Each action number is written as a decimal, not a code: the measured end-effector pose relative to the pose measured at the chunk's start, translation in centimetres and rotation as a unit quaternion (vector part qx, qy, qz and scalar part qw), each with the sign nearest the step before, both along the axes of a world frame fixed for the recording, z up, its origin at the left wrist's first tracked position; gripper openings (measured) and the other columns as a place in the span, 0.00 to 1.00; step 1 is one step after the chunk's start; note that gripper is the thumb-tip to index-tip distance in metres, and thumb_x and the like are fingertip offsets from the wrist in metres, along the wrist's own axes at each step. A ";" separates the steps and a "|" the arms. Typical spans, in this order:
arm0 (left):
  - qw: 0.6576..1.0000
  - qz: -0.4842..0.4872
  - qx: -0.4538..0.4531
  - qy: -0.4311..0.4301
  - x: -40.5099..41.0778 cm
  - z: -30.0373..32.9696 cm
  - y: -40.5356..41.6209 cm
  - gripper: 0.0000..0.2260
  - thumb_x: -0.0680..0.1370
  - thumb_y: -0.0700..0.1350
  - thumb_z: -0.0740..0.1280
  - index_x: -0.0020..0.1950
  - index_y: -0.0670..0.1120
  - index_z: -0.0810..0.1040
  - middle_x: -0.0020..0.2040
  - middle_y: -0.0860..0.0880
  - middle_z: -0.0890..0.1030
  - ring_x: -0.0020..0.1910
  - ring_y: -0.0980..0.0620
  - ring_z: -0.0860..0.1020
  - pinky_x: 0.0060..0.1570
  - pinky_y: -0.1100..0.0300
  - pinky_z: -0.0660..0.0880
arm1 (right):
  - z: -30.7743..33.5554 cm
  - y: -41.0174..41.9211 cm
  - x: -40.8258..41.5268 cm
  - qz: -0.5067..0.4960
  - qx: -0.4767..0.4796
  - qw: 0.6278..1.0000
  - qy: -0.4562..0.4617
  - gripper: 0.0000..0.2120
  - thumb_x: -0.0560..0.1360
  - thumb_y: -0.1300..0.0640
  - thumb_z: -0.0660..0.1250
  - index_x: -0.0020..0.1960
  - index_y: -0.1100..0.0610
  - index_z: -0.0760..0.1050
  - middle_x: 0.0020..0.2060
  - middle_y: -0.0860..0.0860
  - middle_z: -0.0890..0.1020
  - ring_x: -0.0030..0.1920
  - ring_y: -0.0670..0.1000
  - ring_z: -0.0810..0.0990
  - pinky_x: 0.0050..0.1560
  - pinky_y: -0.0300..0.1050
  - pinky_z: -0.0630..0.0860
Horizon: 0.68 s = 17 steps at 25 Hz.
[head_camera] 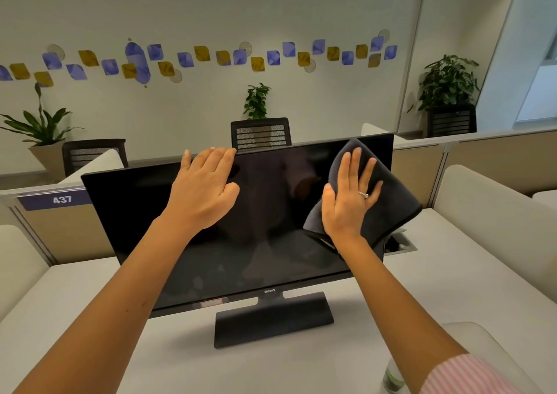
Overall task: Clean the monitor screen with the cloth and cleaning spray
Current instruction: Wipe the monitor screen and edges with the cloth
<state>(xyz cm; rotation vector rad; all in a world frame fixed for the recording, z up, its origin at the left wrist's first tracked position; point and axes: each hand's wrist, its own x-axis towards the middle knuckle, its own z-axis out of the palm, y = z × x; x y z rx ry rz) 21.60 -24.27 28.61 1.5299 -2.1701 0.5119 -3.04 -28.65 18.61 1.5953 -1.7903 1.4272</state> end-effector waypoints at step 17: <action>0.997 -0.050 -0.043 -0.033 8.6 -0.8 0.7 0.29 0.72 0.48 0.50 0.73 0.46 0.57 0.71 0.46 0.65 0.71 0.47 0.61 0.72 0.46 0.50 | -6.6 3.1 14.5 0.114 0.014 0.967 0.228 0.36 0.70 0.50 0.58 0.76 0.49 0.49 0.76 0.45 0.50 0.76 0.53 0.48 0.71 0.67 0.43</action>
